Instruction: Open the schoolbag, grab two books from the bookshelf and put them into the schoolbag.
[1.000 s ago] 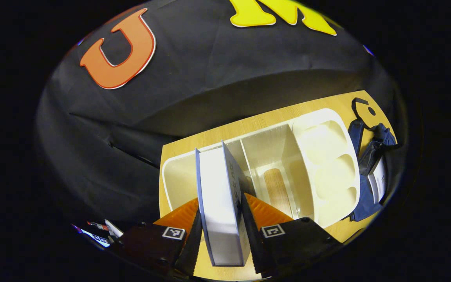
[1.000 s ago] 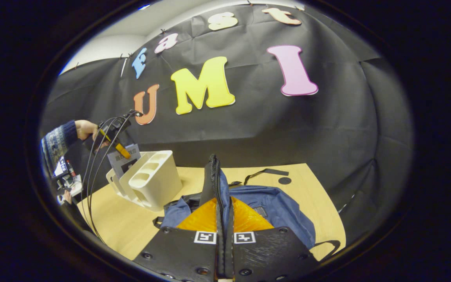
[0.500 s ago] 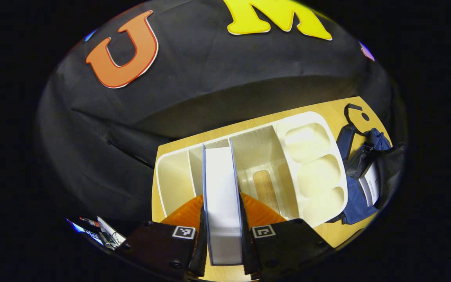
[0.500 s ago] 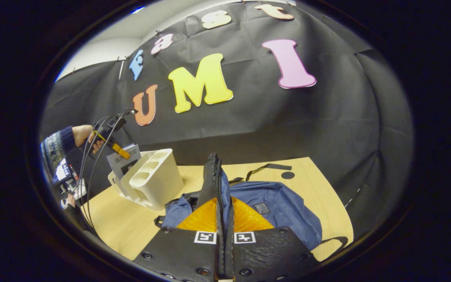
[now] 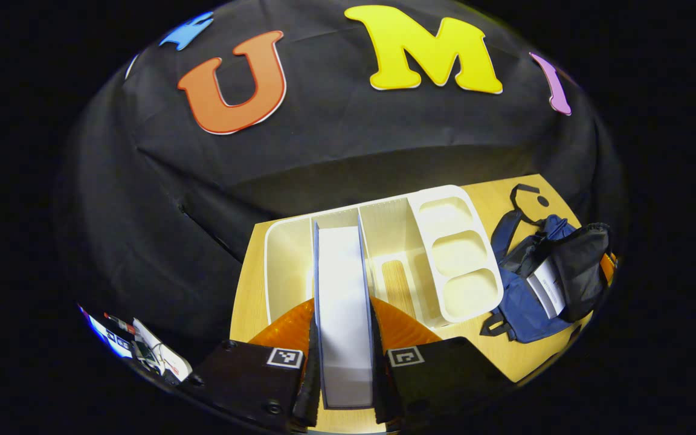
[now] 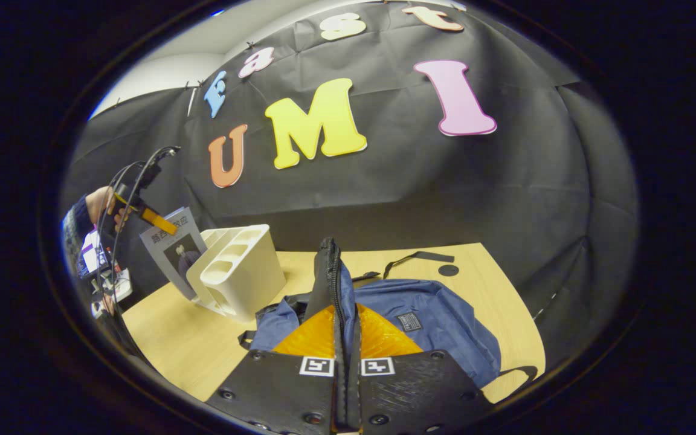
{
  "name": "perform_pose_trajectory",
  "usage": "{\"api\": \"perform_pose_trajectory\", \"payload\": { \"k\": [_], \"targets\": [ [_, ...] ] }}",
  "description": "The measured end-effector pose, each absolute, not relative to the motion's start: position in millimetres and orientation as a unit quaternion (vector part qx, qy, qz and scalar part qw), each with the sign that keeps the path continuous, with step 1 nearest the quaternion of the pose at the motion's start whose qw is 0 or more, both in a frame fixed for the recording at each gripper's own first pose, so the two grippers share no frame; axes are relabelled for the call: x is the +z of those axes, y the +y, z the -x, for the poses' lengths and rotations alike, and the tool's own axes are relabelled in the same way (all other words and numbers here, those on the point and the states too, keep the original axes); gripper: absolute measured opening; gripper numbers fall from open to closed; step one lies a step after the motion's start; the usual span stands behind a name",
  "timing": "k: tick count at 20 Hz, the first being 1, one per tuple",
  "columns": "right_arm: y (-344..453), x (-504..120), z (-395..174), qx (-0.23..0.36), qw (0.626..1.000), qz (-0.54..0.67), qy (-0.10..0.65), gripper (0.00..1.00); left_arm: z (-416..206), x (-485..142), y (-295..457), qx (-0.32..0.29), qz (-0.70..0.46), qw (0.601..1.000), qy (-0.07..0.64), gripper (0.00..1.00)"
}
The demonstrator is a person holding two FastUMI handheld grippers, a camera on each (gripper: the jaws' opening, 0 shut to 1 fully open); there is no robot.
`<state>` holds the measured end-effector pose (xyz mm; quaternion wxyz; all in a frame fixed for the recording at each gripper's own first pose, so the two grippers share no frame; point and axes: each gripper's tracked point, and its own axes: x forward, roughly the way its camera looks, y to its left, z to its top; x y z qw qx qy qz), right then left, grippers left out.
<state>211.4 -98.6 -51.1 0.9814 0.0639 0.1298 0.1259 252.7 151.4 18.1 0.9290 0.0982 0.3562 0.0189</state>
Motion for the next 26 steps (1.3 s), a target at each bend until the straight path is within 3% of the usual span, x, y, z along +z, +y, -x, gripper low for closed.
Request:
{"api": "perform_pose_trajectory", "payload": {
  "k": [7, 8, 11, 12, 14, 26],
  "targets": [
    [-89, -55, -212, 0.126, 0.981, -0.053, 0.134, 0.02, -167, 2, 176, 0.029, 0.038, 0.943, 0.328, 0.36],
    [-87, -54, -212, 0.127, 0.981, -0.053, 0.135, 0.02, -157, -1, 179, 0.032, 0.059, 0.944, 0.322, 0.40],
    [-81, -58, -214, 0.127, 0.981, -0.049, 0.142, 0.02, -127, -13, 187, 0.033, 0.111, 0.945, 0.307, 0.36],
    [-79, -59, -213, 0.127, 0.980, -0.047, 0.144, 0.02, -118, -17, 189, 0.035, 0.132, 0.944, 0.302, 0.40],
    [-76, -59, -214, 0.126, 0.980, -0.043, 0.145, 0.02, -99, -23, 192, 0.031, 0.175, 0.940, 0.291, 0.37],
    [-66, -57, -217, 0.119, 0.979, -0.022, 0.162, 0.02, -62, -65, 138, -0.052, 0.395, 0.882, 0.252, 0.37]
  ]
}}
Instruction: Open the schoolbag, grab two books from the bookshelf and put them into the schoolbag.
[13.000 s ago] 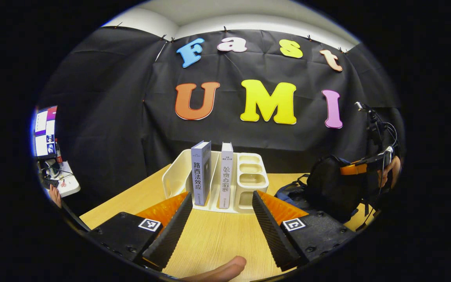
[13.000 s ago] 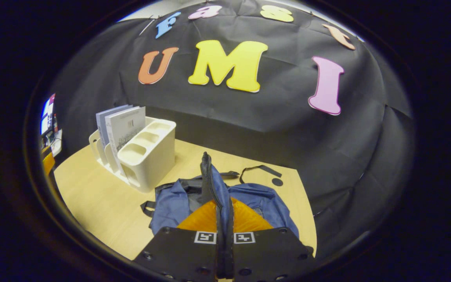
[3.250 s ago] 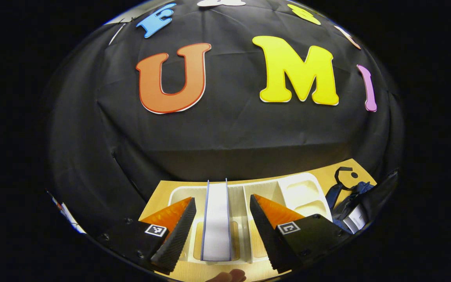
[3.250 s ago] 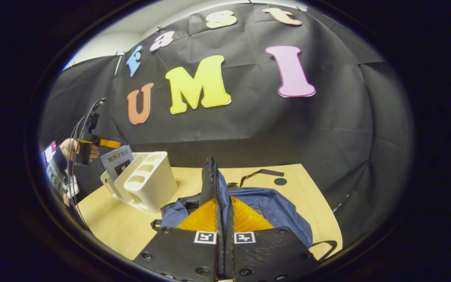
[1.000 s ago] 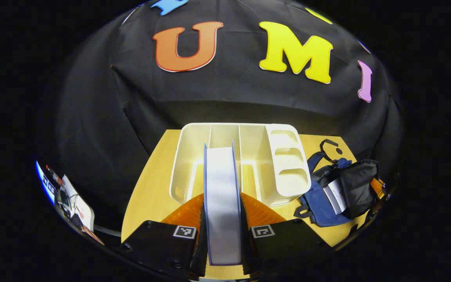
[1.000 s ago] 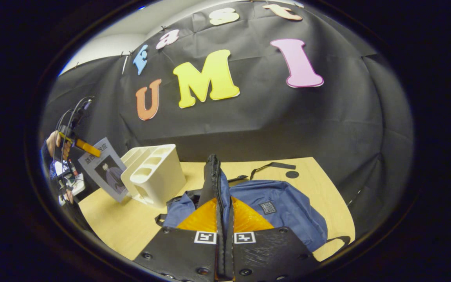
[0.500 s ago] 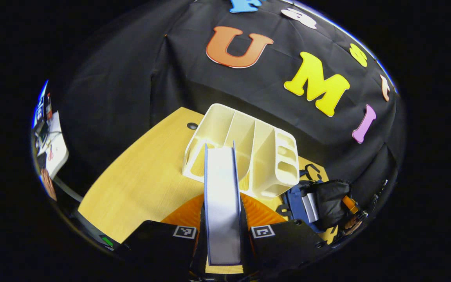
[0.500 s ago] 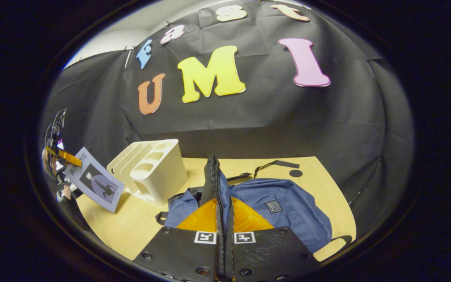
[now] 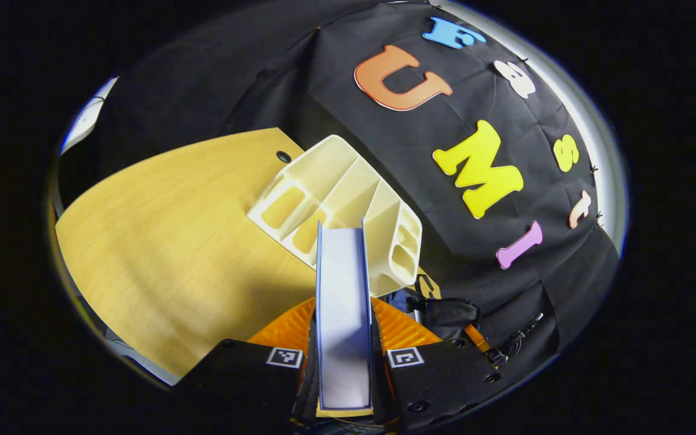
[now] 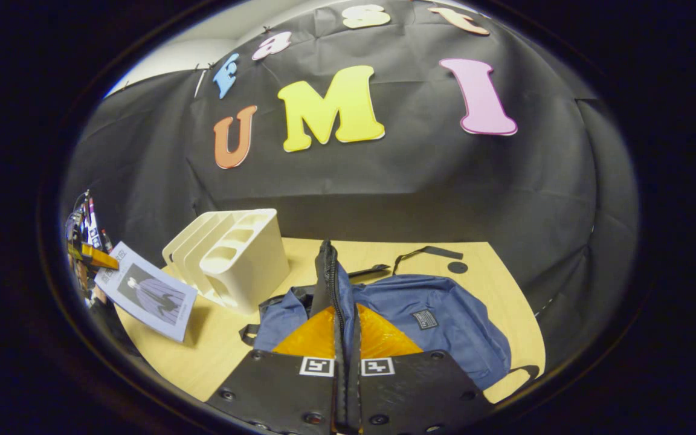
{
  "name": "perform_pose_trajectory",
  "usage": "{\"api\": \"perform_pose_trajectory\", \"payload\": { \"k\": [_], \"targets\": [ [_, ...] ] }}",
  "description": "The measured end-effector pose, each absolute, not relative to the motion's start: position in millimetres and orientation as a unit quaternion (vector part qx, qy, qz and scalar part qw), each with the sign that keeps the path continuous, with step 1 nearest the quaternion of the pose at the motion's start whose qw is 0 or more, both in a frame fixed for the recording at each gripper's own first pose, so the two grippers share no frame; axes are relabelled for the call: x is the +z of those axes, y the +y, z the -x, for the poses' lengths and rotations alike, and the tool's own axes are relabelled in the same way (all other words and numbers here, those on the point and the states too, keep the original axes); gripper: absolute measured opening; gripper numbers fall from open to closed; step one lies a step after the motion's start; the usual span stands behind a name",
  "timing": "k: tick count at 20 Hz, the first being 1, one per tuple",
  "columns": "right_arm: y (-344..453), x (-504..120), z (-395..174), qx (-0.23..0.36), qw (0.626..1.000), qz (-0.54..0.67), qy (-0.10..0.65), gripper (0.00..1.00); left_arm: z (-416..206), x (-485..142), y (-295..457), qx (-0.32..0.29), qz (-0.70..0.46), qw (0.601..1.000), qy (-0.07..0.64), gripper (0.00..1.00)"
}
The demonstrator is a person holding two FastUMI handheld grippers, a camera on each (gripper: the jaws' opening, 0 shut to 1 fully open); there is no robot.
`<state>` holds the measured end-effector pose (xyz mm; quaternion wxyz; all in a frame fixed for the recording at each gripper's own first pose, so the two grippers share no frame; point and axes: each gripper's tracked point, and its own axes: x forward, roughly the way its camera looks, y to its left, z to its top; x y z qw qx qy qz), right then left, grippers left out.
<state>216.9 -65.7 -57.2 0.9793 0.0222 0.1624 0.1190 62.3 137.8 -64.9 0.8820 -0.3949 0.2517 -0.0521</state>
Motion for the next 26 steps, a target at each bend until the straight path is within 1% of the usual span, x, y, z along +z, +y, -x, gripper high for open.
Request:
{"api": "perform_pose_trajectory", "payload": {
  "k": [5, 14, 17, 21, 22, 23, 26],
  "targets": [
    [-64, -52, -216, 0.113, 0.980, -0.015, 0.163, 0.02, -68, -72, 86, -0.110, 0.428, 0.862, 0.250, 0.37],
    [-73, -26, -216, 0.104, 0.981, -0.001, 0.162, 0.02, -105, -72, -13, -0.213, 0.526, 0.788, 0.240, 0.36],
    [-77, -12, -215, 0.102, 0.983, 0.003, 0.151, 0.02, -124, -73, -48, -0.235, 0.531, 0.777, 0.245, 0.37],
    [-82, 10, -219, 0.102, 0.986, 0.003, 0.130, 0.03, -152, -72, -79, -0.251, 0.530, 0.769, 0.254, 0.37],
    [-81, 15, -219, 0.103, 0.987, 0.000, 0.126, 0.02, -158, -75, -86, -0.252, 0.527, 0.770, 0.256, 0.41],
    [-82, 19, -217, 0.104, 0.987, -0.004, 0.121, 0.02, -163, -79, -91, -0.250, 0.524, 0.772, 0.258, 0.36],
    [-82, 24, -216, 0.103, 0.988, -0.009, 0.112, 0.02, -180, -96, -105, -0.231, 0.513, 0.781, 0.270, 0.36]
  ]
}}
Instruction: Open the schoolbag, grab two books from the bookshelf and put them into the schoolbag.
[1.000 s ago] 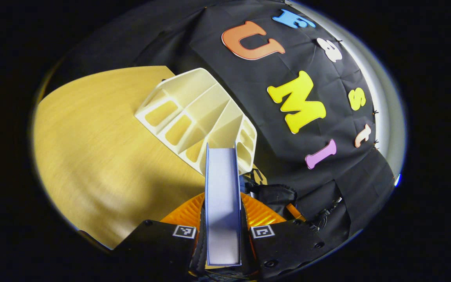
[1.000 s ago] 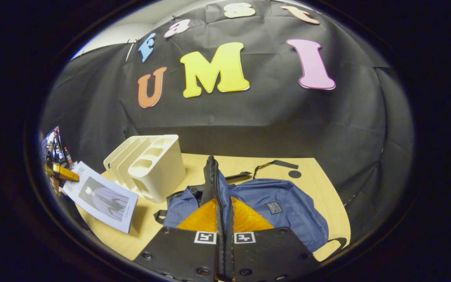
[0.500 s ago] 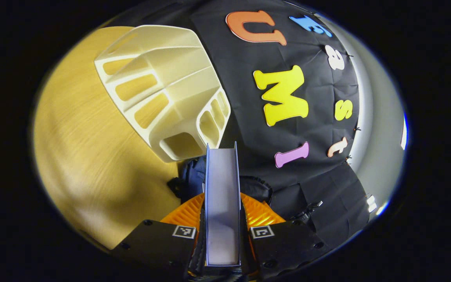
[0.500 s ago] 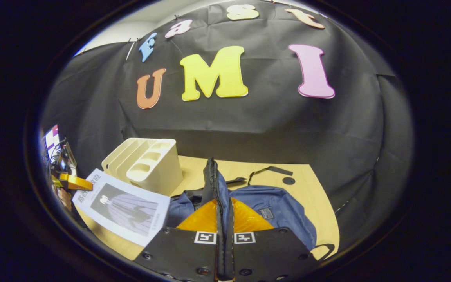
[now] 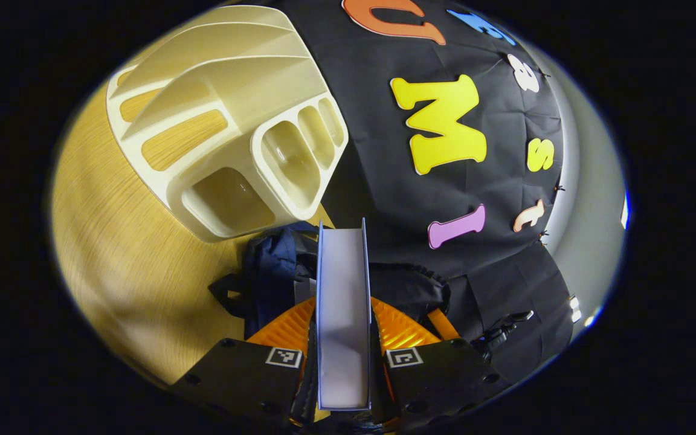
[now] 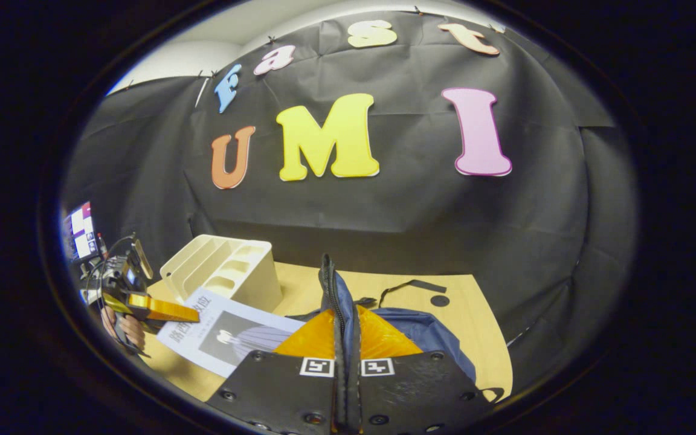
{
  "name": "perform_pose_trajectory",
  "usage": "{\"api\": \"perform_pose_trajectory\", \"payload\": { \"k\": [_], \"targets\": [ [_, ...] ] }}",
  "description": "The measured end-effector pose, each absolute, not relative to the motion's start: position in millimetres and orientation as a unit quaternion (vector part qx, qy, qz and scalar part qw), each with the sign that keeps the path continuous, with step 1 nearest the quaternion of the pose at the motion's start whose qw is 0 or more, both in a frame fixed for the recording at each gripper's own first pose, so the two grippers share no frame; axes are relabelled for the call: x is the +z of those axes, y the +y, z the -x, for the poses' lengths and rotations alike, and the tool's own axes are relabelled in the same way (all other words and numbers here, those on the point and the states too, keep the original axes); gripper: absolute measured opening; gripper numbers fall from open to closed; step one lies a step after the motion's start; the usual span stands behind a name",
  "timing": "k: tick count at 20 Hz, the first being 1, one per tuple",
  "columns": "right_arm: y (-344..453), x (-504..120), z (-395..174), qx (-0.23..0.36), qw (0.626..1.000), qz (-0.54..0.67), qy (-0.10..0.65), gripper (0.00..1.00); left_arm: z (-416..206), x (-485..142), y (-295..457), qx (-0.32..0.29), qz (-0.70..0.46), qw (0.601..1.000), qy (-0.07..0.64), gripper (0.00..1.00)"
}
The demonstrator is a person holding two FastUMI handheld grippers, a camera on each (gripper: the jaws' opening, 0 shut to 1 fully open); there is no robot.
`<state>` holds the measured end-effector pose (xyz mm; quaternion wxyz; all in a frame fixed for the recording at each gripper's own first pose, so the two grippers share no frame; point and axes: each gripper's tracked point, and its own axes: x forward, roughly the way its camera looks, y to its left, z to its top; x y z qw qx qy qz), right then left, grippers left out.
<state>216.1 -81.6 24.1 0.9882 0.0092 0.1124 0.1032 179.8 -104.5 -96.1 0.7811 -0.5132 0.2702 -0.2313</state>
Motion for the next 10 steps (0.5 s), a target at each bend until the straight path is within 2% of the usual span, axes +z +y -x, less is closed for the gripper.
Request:
{"api": "perform_pose_trajectory", "payload": {
  "k": [3, 10],
  "targets": [
    [-75, 26, -216, 0.110, 0.988, -0.010, 0.109, 0.00, -190, -109, -115, -0.215, 0.505, 0.790, 0.271, 0.37],
    [-71, 34, -213, 0.117, 0.989, -0.008, 0.092, 0.03, -198, -130, -143, -0.194, 0.435, 0.840, 0.260, 0.37]
  ]
}}
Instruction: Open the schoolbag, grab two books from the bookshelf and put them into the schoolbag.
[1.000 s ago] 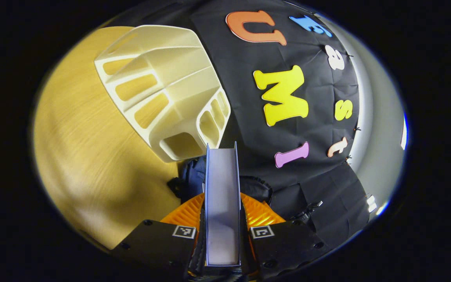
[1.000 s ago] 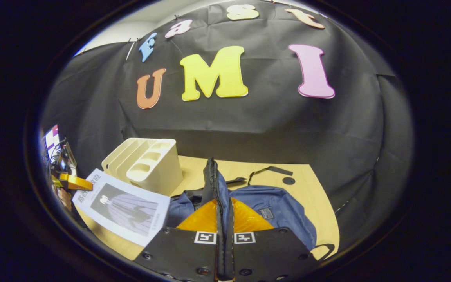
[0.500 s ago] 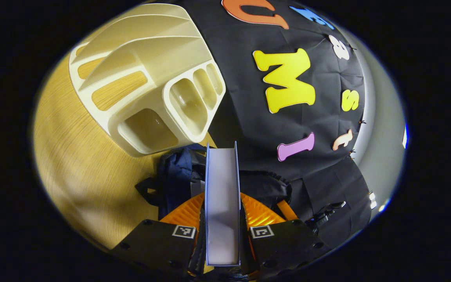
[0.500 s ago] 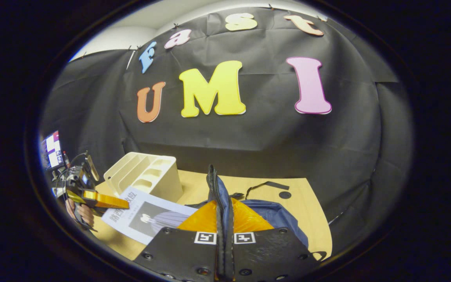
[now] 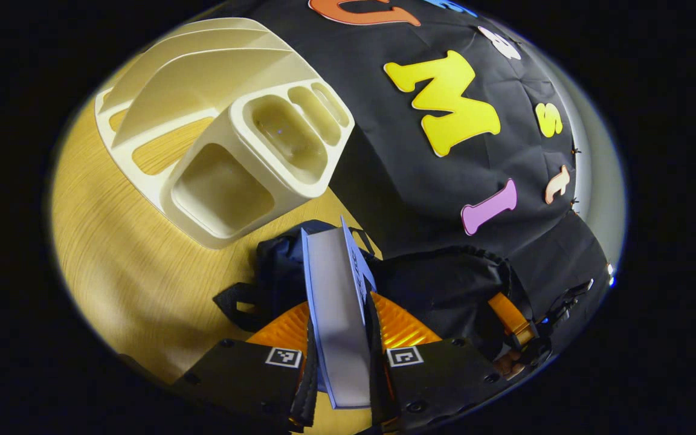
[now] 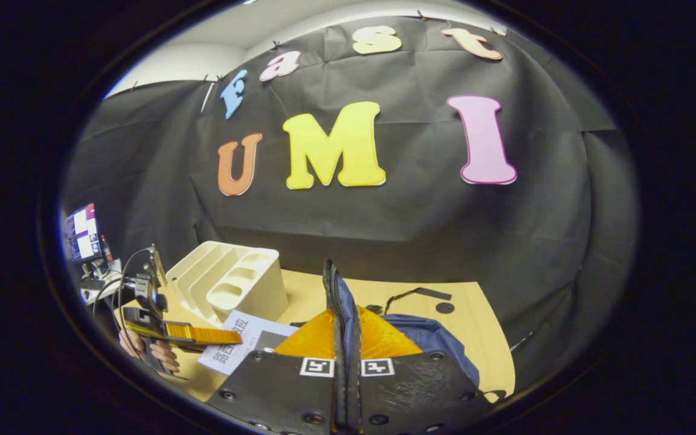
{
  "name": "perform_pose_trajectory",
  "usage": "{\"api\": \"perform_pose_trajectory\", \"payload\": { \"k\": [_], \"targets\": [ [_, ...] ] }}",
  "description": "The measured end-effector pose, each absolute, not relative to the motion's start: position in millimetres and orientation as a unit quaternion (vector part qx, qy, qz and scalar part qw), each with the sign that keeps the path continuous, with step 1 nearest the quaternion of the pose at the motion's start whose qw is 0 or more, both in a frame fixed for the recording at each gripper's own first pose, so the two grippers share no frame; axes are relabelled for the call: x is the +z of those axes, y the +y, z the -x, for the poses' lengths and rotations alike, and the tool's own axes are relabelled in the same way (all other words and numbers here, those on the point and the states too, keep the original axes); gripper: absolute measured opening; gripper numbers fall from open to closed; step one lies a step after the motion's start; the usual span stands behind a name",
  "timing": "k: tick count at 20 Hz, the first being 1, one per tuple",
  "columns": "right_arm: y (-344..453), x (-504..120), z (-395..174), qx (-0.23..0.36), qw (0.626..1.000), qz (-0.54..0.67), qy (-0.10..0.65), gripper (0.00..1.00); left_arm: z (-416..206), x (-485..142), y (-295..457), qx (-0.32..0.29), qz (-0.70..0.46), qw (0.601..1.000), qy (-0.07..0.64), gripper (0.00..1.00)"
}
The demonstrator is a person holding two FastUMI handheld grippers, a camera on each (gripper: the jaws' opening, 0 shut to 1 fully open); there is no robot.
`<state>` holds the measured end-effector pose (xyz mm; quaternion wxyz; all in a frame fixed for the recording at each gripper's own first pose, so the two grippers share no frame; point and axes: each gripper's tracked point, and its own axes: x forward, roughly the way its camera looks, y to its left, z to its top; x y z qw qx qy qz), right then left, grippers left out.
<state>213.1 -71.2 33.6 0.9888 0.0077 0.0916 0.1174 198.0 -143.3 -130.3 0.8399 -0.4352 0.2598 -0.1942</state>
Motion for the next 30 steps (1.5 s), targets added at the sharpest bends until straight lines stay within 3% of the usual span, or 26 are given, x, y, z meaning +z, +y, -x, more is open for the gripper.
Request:
{"api": "perform_pose_trajectory", "payload": {
  "k": [15, 20, 23, 26, 27, 30],
  "targets": [
    [-64, 48, -203, 0.147, 0.987, -0.003, 0.068, 0.02, -240, -145, -288, -0.227, 0.439, 0.824, 0.276, 0.37],
    [-73, 39, -206, 0.140, 0.988, 0.005, 0.073, 0.01, -245, -151, -299, -0.213, 0.441, 0.832, 0.262, 0.39],
    [-82, 26, -208, 0.134, 0.987, 0.001, 0.088, 0.02, -249, -161, -297, -0.206, 0.434, 0.833, 0.274, 0.50],
    [-95, 20, -208, 0.116, 0.989, -0.013, 0.095, 0.02, -245, -160, -291, -0.195, 0.351, 0.872, 0.278, 0.73],
    [-100, 16, -206, 0.108, 0.989, -0.019, 0.099, 0.02, -242, -157, -289, -0.192, 0.320, 0.884, 0.280, 0.68],
    [-108, -1, -205, 0.093, 0.987, -0.030, 0.125, 0.07, -228, -150, -271, -0.175, 0.263, 0.910, 0.267, 0.81]
  ]
}}
